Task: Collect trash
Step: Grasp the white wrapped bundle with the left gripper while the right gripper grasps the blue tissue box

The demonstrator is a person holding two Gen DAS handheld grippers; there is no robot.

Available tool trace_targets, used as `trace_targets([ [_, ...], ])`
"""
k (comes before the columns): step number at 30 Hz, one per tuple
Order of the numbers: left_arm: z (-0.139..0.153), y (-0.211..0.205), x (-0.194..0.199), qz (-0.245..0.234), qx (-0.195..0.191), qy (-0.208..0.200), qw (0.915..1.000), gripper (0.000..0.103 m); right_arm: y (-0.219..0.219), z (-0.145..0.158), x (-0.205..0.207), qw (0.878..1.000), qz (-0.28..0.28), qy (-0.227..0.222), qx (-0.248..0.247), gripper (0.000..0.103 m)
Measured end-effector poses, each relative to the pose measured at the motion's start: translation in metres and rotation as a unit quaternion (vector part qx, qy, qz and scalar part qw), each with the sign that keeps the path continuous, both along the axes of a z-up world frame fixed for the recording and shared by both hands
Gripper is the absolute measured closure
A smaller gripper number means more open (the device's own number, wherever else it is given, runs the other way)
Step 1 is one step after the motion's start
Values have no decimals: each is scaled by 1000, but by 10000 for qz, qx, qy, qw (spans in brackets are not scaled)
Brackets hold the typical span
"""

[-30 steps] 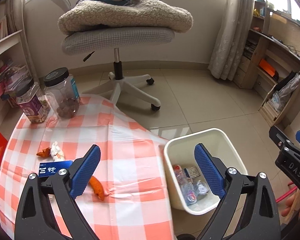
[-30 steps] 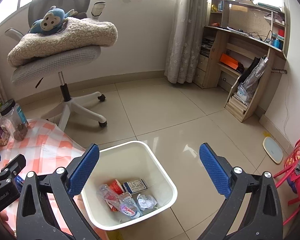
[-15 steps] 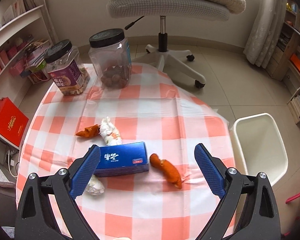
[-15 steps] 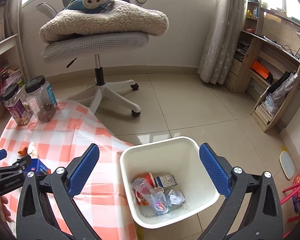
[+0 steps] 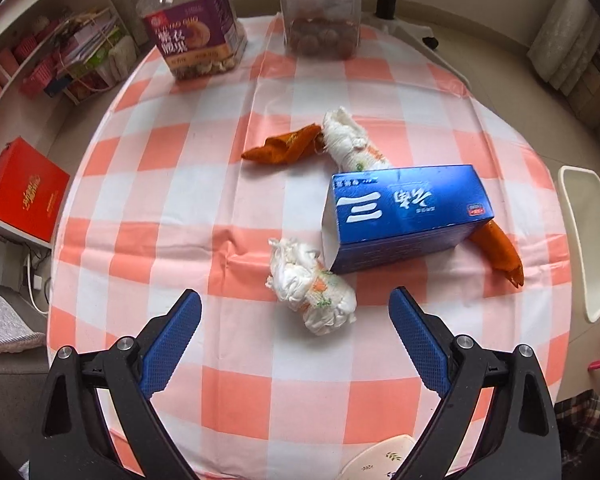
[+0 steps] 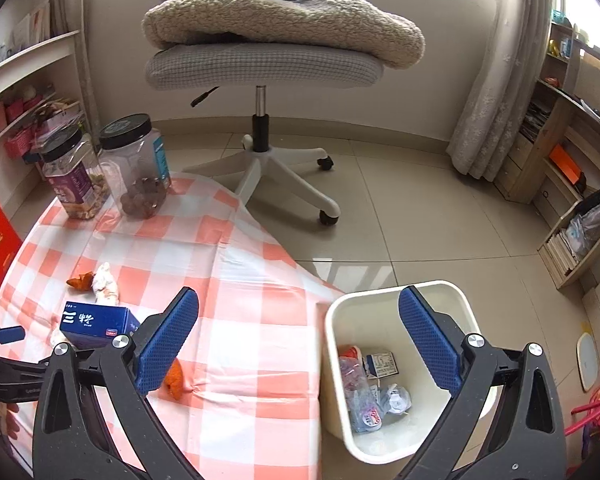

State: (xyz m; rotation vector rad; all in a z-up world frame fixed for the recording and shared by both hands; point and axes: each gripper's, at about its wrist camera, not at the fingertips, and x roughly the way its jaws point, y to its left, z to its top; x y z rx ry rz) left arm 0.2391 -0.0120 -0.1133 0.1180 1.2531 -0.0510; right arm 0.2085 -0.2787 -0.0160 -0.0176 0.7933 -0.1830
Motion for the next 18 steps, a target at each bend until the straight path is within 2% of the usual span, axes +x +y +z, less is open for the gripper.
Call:
trace_targets([
  [3, -15, 8, 7, 113, -393, 230, 9989, 12, 22, -8, 10, 9994, 324, 97, -42, 7],
  [6, -26, 5, 14, 79, -561, 347, 9978, 21, 44, -15, 21, 9973, 710, 181, -91, 7],
  [10, -41, 7, 22, -40, -660, 556, 9963, 57, 67, -27, 35, 9915, 1269, 271, -82, 7],
  [14, -34, 17, 17, -146, -756, 453, 9960, 61, 97, -39, 47, 9757, 2146, 436, 32, 7],
  [18, -23, 34, 8, -123, -775, 353, 9963, 62, 139, -57, 48, 9508, 3013, 660, -306, 7],
])
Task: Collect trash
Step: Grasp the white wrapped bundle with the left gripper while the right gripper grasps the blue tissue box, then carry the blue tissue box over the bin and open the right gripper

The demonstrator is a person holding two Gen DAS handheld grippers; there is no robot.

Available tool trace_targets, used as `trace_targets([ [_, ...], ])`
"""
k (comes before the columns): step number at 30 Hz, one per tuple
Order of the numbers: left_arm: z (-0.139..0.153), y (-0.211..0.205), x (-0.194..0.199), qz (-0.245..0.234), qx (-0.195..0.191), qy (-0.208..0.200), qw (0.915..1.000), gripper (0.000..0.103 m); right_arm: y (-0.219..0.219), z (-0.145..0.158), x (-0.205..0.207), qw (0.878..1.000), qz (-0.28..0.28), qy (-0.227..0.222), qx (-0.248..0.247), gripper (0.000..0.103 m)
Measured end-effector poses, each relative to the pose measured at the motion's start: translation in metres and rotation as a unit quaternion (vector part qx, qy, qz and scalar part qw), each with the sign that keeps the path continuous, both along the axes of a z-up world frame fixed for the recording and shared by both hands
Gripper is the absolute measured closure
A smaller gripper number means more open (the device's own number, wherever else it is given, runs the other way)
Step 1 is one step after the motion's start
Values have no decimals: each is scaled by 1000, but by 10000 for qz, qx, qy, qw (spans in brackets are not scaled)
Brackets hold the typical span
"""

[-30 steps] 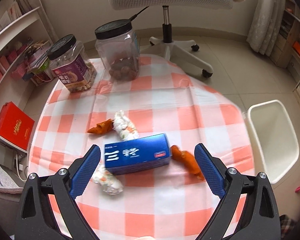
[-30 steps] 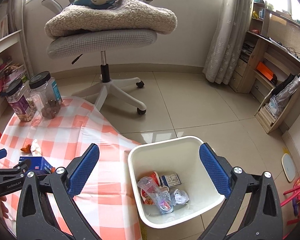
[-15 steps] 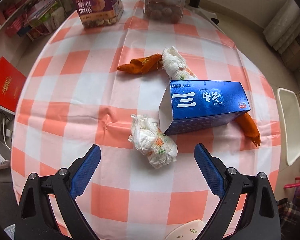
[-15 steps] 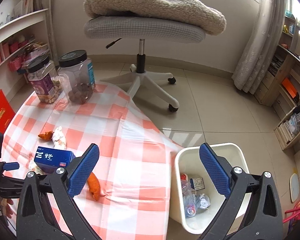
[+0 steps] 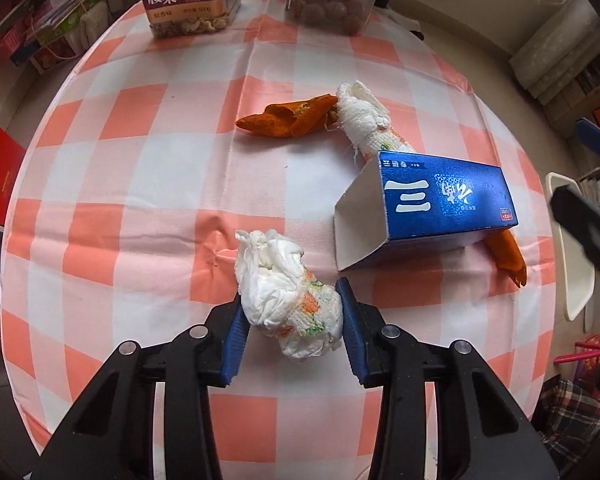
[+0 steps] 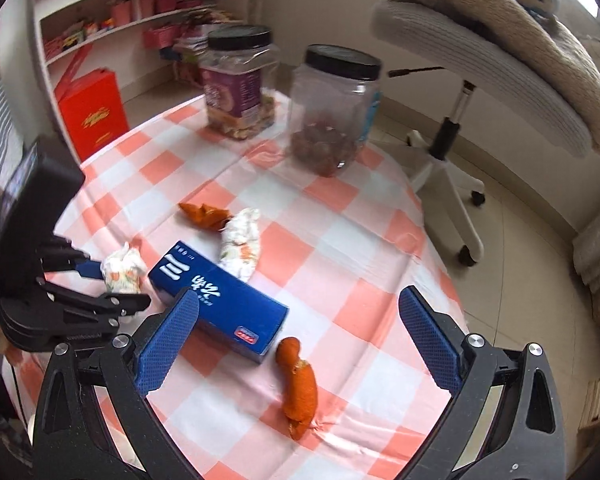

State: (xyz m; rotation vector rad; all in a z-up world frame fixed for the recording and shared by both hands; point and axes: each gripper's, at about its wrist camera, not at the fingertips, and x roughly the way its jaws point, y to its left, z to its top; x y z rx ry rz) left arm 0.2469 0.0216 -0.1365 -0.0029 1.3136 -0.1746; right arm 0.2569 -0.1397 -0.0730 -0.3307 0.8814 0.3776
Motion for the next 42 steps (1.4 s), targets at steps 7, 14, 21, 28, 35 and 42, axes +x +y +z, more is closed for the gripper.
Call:
trace_targets([
  [7, 10, 32, -7, 206, -133, 26, 9997, 61, 59, -41, 2, 9909, 897, 284, -963, 7],
  [14, 18, 46, -12, 306, -192, -118, 9993, 61, 70, -62, 12, 9907, 652, 875, -816, 32],
  [21, 28, 56, -15, 467, -153, -365, 9981, 61, 69, -51, 6, 9952, 201, 882, -375, 65],
  [28, 45, 55, -15, 569, -261, -723, 9954, 61, 64, -21, -1, 9978, -140, 633, 156, 65],
  [35, 68, 43, -18, 533, -330, -1159, 9913, 61, 50, 13, -11, 9971, -330, 249, 641, 65],
  [42, 84, 29, -26, 540, -238, -1648, 9846, 61, 30, 22, -14, 9942, -657, 88, 844, 65],
])
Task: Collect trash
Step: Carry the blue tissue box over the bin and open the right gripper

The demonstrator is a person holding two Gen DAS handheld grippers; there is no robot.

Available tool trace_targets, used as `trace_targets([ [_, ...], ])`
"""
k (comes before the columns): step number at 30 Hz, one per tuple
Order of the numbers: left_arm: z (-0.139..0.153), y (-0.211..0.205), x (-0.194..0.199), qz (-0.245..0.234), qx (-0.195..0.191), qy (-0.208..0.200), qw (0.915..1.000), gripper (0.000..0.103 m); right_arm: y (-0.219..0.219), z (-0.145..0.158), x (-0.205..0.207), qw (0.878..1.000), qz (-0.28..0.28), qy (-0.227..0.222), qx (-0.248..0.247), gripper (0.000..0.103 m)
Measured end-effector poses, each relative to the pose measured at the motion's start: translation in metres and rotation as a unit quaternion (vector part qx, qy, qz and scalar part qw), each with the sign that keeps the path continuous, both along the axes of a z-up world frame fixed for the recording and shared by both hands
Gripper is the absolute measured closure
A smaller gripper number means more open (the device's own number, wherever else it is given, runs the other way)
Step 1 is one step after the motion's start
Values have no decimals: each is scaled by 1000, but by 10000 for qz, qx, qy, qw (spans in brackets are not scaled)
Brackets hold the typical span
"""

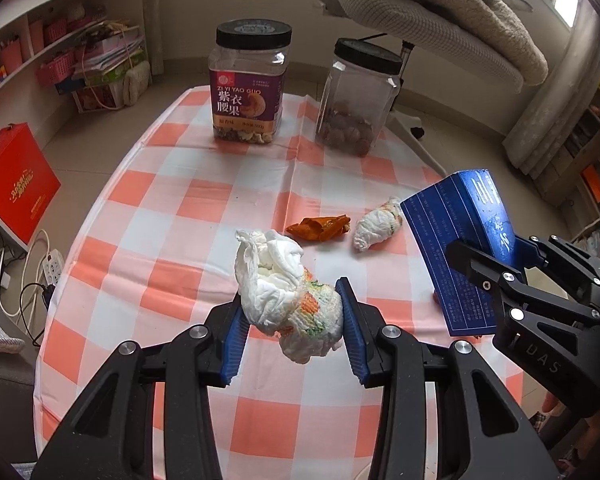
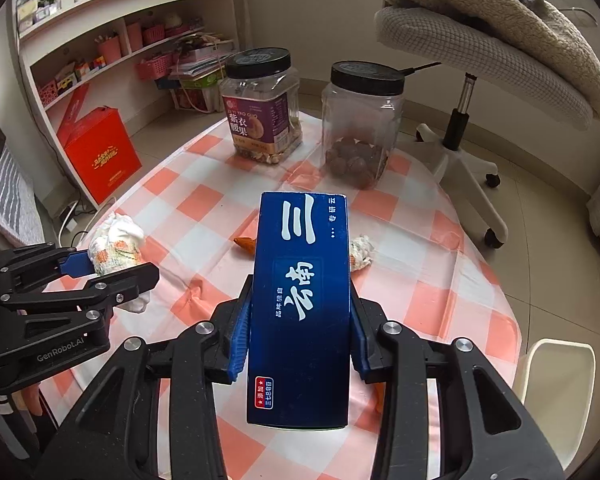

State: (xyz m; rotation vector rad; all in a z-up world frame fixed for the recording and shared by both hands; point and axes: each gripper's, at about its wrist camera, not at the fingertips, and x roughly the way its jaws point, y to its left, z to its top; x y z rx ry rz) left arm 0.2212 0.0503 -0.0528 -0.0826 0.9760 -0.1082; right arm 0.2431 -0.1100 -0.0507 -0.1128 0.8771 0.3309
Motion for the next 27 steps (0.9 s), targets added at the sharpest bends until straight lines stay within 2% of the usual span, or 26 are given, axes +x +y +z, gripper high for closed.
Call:
trace_targets([
  [9, 24, -21, -11, 181, 244, -627, 9976, 61, -23, 14, -13, 9989, -346, -255, 190, 65],
  [21, 42, -66, -34, 20, 504, -1345, 9896, 61, -57, 36, -42, 9958, -642, -546, 348, 65],
  [27, 44, -83, -38, -86, 493, -1442, 9883, 61, -79, 41, -50, 9936, -846, -648, 365, 65],
])
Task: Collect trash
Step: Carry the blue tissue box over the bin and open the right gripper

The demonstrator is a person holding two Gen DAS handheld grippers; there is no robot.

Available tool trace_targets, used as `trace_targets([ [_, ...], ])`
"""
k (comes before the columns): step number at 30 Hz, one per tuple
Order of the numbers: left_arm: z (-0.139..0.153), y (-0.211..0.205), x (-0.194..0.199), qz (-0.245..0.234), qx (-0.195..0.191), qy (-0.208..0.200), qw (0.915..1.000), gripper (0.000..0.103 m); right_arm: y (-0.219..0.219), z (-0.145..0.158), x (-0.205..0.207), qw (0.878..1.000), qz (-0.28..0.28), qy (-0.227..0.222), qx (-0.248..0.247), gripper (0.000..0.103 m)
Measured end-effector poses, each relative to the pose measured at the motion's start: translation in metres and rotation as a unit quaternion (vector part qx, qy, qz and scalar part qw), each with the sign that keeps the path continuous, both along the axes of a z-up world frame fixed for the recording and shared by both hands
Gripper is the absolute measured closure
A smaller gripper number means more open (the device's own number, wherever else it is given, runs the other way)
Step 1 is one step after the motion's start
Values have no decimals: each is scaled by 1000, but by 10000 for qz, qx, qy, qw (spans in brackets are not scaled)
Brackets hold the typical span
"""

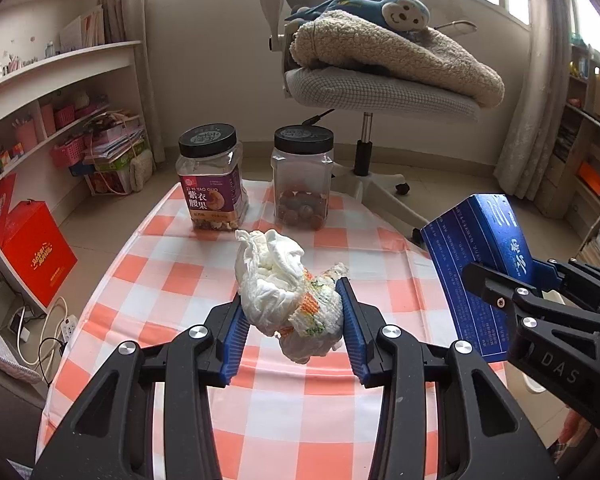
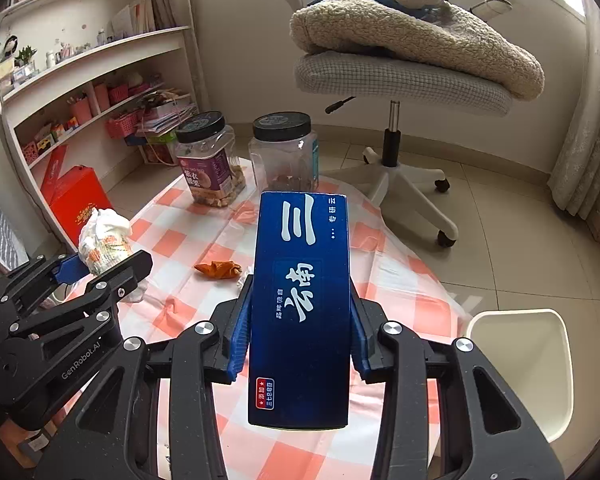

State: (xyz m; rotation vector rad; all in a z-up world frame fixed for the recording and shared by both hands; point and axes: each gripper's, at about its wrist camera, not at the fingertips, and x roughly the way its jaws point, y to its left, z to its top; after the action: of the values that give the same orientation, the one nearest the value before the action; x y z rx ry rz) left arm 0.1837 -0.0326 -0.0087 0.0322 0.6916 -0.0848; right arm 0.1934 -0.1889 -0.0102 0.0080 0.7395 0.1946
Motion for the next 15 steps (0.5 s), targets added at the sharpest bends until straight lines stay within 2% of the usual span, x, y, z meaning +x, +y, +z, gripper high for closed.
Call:
trace_targets([
  [15, -1, -41, -12, -291, -172, 79, 9994, 61, -53, 9, -12, 9988, -439, -61, 201, 65],
])
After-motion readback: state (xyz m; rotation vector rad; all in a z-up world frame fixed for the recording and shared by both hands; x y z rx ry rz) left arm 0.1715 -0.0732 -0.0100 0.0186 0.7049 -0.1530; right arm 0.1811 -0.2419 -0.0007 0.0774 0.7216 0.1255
